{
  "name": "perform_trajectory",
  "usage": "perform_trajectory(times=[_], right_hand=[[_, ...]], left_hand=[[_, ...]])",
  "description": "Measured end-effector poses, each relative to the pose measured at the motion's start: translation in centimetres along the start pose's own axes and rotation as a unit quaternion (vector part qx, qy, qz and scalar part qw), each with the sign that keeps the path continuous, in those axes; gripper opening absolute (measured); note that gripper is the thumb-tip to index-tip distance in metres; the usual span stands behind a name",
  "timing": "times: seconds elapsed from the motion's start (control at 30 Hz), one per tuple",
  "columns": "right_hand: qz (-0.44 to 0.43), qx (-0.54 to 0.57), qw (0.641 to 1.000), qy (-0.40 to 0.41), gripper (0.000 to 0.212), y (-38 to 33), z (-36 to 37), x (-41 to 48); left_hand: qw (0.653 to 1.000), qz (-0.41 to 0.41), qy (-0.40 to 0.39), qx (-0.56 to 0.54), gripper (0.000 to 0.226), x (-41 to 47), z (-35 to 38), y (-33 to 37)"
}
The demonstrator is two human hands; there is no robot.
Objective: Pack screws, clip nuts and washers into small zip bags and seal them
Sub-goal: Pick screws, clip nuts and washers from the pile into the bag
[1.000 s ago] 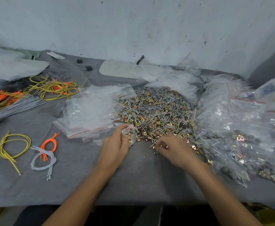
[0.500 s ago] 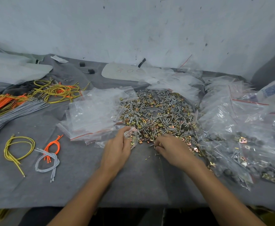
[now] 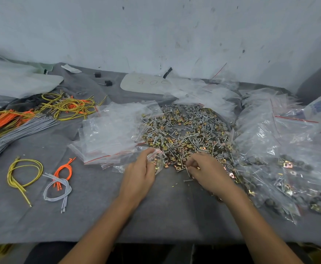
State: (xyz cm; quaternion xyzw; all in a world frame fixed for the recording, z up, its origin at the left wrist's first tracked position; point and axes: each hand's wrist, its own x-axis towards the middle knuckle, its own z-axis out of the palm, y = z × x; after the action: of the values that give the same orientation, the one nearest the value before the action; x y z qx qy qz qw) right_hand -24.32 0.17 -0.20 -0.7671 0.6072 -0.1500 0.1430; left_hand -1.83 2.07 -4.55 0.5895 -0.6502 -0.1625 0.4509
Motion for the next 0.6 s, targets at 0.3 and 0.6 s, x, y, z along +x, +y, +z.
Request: perform_trajectory(times=[0.3, 0.6], right_hand=[[-0.012, -0.083, 0.996, -0.004, 0.022, -2.3, 1.4, 1.1], [-0.006, -0.164, 0.985, 0.052, 0.027, -4.1, 2.1, 1.1]], left_hand=[[1.000, -0.005, -0.003, -0.006, 0.040, 0.0, -0.1, 0.1], [1.000, -0.012, -0.012, -0.007, 0.041, 0.0, -0.3, 0.2]])
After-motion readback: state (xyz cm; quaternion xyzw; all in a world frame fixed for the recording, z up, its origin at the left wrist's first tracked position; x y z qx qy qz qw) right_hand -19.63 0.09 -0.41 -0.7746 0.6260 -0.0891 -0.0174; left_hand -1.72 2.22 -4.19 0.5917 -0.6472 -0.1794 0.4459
